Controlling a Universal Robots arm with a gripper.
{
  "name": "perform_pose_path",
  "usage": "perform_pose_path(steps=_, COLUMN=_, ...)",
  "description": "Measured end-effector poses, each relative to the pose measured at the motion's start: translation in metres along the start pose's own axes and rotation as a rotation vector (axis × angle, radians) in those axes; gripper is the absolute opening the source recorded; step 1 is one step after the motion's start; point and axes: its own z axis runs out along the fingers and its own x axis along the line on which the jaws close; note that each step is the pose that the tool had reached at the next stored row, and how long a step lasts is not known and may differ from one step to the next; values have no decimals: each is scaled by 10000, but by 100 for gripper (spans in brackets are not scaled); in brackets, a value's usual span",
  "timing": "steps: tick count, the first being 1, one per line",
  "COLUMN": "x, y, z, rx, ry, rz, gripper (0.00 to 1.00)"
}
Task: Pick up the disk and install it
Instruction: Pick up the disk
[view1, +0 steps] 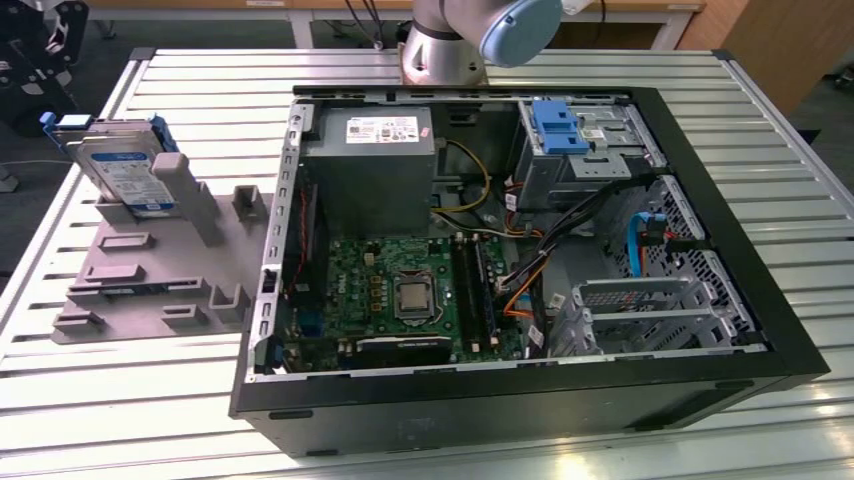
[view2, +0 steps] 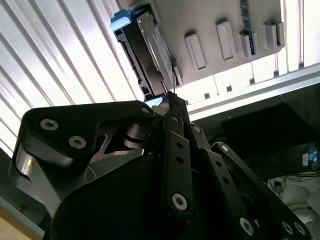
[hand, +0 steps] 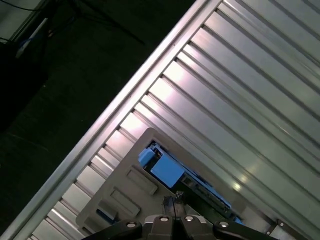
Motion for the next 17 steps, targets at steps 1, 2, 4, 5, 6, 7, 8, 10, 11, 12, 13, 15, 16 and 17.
perform_pose_path(steps=1, x=0, y=0, z=0, rx=-2, ry=5, rz=-118, gripper=11)
perform_pose_path(steps=2, x=0, y=0, z=0, rx=-4, ry=10, rz=-222, gripper=11)
perform_pose_path(steps=4, x=0, y=0, z=0, rx=-8, ry=17, rz=-401, gripper=11)
perform_pose_path(steps=5, x=0, y=0, z=0, rx=-9, ry=19, rz=-483, gripper=11)
perform_pose_path(steps=6, x=0, y=0, z=0, rx=-11, ry=23, rz=-563, gripper=11)
perform_pose_path(steps=7, x=0, y=0, z=0, rx=-12, ry=26, rz=-644, gripper=11)
perform_pose_path(steps=8, x=0, y=0, z=0, rx=-14, ry=29, rz=-727, gripper=11)
perform_pose_path(steps=10, x=0, y=0, z=0, rx=-16, ry=35, rz=-886, gripper=11)
perform_pose_path(steps=11, x=0, y=0, z=0, rx=-18, ry=38, rz=-952, gripper=11)
perform_pose_path(steps=12, x=0, y=0, z=0, rx=-19, ry=41, rz=-1015, gripper=11)
perform_pose_path(steps=13, x=0, y=0, z=0, rx=-20, ry=44, rz=-1080, gripper=11)
perform_pose_path(steps=15, x=0, y=0, z=0, rx=-22, ry=48, rz=-1217, gripper=11)
perform_pose_path(steps=16, x=0, y=0, z=0, rx=-24, ry=51, rz=-1284, gripper=11)
perform_pose_path(steps=17, x=0, y=0, z=0, rx=-25, ry=54, rz=-1349, gripper=11)
